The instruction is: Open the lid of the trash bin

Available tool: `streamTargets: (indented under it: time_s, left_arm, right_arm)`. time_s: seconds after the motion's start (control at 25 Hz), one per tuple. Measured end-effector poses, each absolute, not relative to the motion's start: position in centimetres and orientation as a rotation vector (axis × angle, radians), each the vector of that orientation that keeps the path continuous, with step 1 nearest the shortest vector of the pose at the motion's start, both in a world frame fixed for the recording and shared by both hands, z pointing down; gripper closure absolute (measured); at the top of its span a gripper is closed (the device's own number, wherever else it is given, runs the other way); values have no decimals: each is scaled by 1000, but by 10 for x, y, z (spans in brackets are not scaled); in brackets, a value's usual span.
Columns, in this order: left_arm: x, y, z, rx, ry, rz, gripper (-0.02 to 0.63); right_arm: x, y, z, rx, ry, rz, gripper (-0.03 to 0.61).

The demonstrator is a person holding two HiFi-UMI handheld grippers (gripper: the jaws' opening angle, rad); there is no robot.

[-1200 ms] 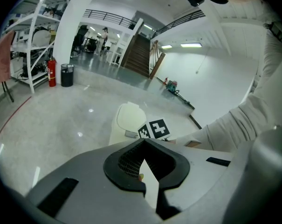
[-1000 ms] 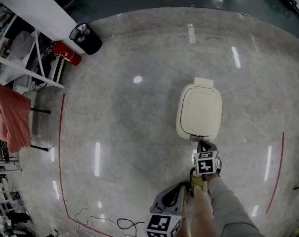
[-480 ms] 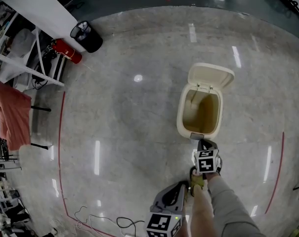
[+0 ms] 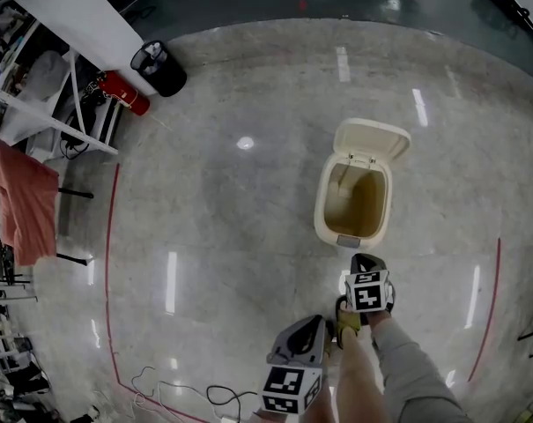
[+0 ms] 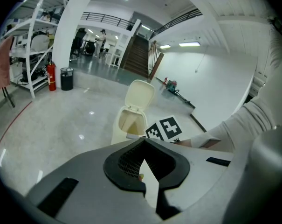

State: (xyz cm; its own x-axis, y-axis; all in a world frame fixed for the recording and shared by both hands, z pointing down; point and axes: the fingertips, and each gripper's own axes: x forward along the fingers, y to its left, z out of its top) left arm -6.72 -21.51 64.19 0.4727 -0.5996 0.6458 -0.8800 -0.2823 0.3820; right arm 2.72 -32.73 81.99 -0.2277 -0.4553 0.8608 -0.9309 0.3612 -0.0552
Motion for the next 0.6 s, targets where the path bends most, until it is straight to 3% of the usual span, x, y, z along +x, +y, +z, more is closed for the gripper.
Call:
streamTargets:
  time_s: [0.6]
  left_arm:
    - [-67,-194,585,2011,-1189,514,609]
  right_arm:
    - [18,-251,641,1238,-2014,631,578]
